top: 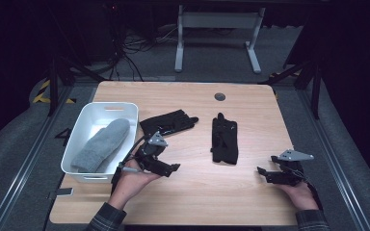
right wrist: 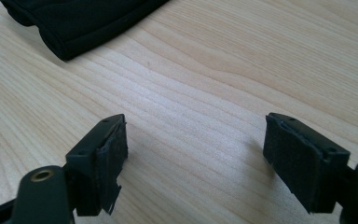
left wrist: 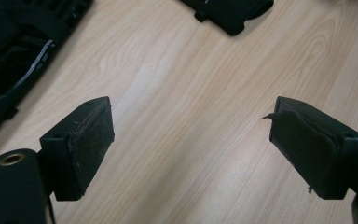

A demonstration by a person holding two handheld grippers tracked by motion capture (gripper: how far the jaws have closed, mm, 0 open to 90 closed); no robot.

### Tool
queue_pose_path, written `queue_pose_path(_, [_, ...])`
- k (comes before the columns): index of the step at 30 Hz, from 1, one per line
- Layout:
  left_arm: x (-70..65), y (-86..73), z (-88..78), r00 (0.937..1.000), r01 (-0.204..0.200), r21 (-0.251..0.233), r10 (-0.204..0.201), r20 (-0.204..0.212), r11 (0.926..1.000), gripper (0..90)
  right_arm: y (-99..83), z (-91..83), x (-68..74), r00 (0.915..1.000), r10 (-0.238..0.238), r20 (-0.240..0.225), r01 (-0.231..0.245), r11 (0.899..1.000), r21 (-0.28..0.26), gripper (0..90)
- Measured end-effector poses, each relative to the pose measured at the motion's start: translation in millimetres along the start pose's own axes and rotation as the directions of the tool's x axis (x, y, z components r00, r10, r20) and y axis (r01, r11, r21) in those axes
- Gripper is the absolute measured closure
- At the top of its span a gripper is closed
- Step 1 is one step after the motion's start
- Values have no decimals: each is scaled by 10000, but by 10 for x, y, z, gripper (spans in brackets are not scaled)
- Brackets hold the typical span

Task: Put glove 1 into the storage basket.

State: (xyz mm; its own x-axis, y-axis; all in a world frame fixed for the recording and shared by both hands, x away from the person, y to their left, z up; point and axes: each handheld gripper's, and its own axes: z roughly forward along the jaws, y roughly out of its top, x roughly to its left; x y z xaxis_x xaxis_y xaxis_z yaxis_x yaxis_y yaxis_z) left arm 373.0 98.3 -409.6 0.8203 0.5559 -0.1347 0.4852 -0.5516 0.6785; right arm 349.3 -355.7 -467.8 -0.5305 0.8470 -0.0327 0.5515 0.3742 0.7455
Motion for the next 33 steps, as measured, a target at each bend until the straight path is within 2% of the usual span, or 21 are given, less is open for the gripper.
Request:
queue_pose_path(3, [-41, -86, 96, 9998, -160, 130, 161, -83, 9998, 145, 0, 0, 0, 10000, 1, 6, -1, 10000, 1, 221])
queue_pose_path(9, [-55, -251, 317, 9990, -363, 706, 380, -227, 9968, 141, -1, -8, 13, 10000, -92, 6, 92, 10000, -31, 252])
queue_pose_path(13, [-48, -322, 408, 9989, -366, 910, 391, -269, 9952, 136, 28, -38, 55, 9991, -430, 66, 429, 9990, 98, 390])
queue_pose_path(15, [-43, -352, 436, 9976, -516, 993, 558, -398, 9937, 128, 45, -52, 70, 9989, -467, 19, 466, 9988, 177, 459])
queue_pose_path(19, [-24, -382, 449, 9961, -705, 775, 743, -482, 9945, 103, 117, -74, 97, 9987, -382, -328, 389, 9990, 197, 623])
queue_pose_path(21, [-33, -398, 458, 9927, -1054, 836, 1099, -503, 9909, 83, 176, -82, 123, 9978, -372, -546, 376, 9993, 66, 735])
queue_pose_path(22, [-33, -405, 461, 9920, -1103, 809, 1148, -531, 9906, 63, 223, -79, 146, 9971, -376, -669, 379, 9993, 30, 802])
queue_pose_path(25, [-17, -461, 472, 9915, -1218, 363, 1232, -415, 9919, 28, 305, -50, 202, 9936, -398, -1054, 391, 9992, -85, 891])
queue_pose_path(28, [-7, -504, 476, 9915, -1233, 0, 1232, -413, 9924, 19, 373, -5, 261, 9898, -593, -1296, 586, 9982, -98, 896])
queue_pose_path(33, [-7, -515, 467, 9913, -1237, 5, 1236, -458, 9923, 16, 495, 51, 288, 9844, -628, -1642, 585, 9978, -311, 896])
